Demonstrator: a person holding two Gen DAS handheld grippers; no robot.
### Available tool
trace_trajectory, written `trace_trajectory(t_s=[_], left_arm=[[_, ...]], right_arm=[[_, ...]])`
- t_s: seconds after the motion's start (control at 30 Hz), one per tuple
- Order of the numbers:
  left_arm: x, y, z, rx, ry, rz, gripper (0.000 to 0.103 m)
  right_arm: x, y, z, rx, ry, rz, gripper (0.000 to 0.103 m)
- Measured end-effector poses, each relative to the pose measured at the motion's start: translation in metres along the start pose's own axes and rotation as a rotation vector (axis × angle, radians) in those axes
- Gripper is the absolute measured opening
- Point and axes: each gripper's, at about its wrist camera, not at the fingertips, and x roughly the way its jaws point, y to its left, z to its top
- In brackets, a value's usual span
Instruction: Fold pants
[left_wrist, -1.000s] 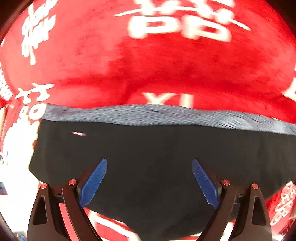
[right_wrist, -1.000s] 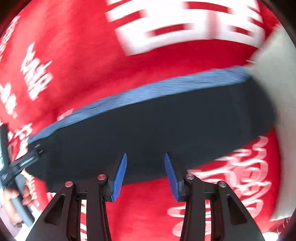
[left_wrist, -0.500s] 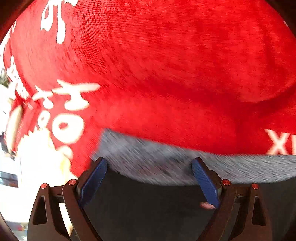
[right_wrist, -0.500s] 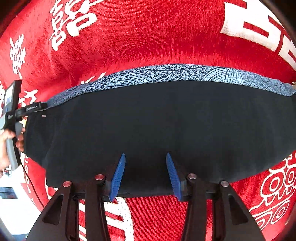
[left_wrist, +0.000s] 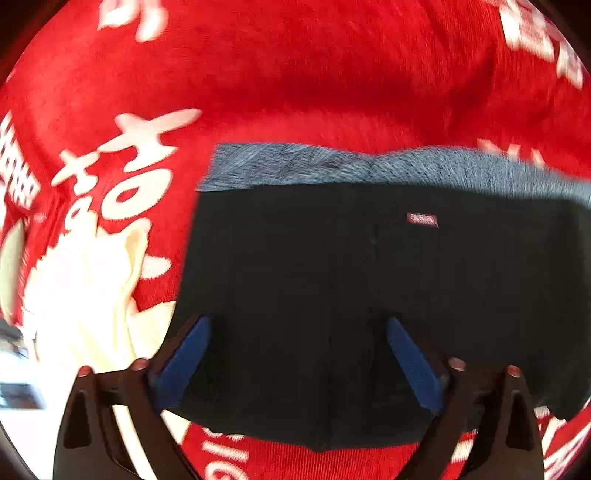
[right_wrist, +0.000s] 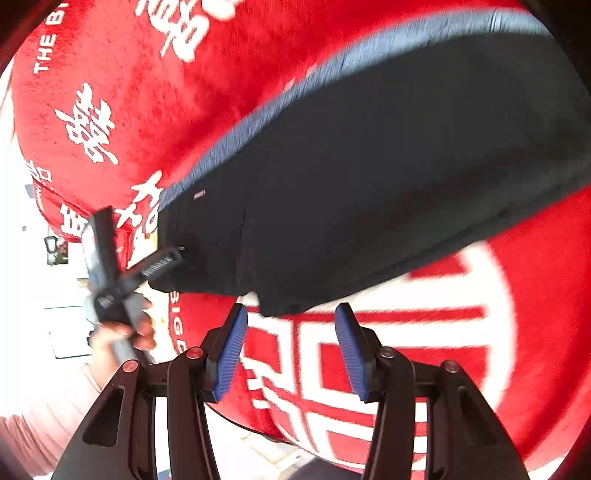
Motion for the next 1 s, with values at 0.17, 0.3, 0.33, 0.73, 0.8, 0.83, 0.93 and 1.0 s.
trace_trajectory(t_s=[0.17, 0.3, 0.33, 0.73, 0.8, 0.83, 0.93, 1.0], left_arm=[[0.006, 0.010, 0.000, -0.026, 0.013, -0.054, 0.103], [0.009, 0.009, -0.003, -0.026, 0.007, -0.059, 0.103], [0.009, 0.009, -0.003, -0.025, 0.003, -0.058, 0.103], [0.002, 0.004, -0.006, 0.003, -0.005, -0.049, 0.103], [-0.001, 0.002, -0.004, 0.004, 0.009, -0.036, 0.103], [-0.003, 0.000, -0.004, 0.003, 0.022, -0.028, 0.103], [-0.019, -0.015, -0.005, 0.015, 0.048, -0.042, 0.103], [-0.041, -0.035, -0.007, 0.038, 0.015, -0.097, 0.103]], right_arm=[[0.028, -0.003, -0.001, 0.075, -0.022, 0.055, 0.053], [0.019, -0.011, 0.004, 0.175, -0.065, 0.136, 0.047], [0.018, -0.015, 0.007, 0.209, -0.079, 0.164, 0.038], [0.021, -0.023, -0.009, 0.184, -0.061, -0.025, 0.005], [0.017, -0.023, -0.009, 0.160, -0.073, -0.023, 0.007], [0.012, -0.021, -0.009, 0.139, -0.065, -0.036, 0.010], [-0.011, -0.022, -0.008, 0.089, -0.050, -0.103, 0.011], [-0.030, -0.027, -0.004, 0.068, -0.079, -0.146, 0.011]])
